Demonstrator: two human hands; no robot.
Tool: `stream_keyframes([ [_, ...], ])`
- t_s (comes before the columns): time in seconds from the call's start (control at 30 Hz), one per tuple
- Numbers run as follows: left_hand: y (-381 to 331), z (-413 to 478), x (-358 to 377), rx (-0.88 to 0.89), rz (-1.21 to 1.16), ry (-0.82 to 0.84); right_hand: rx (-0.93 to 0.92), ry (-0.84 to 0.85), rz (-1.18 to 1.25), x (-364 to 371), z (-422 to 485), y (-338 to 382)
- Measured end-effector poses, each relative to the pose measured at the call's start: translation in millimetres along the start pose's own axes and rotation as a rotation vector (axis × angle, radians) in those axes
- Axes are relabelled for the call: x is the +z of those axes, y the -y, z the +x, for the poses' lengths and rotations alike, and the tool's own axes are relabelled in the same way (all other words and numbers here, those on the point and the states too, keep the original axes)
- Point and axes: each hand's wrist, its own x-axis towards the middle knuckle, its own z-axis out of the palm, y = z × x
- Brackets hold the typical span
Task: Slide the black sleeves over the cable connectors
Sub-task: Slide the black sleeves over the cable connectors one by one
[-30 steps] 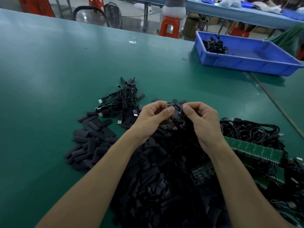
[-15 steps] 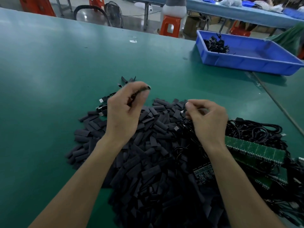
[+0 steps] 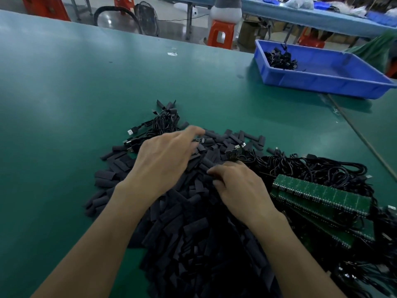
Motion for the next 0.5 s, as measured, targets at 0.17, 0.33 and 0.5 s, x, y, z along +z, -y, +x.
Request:
stream_keyframes([
  [0.17,0.7,3.3,-11.7,-0.105,0.027,-0.089,0.063,0.077,-0.013,10.1,-0.2,-6.7],
  [0.33,15.9,2.9,9.3,-0.267,-0.205,0.231,0.092,-0.003,-0.013,14.8,2.8,-5.3],
  [0.5,27.6,-3.4,36.8,-0.358,-0.453,0.311,0.098,0.019,0.098,17.9,1.0,-6.0],
])
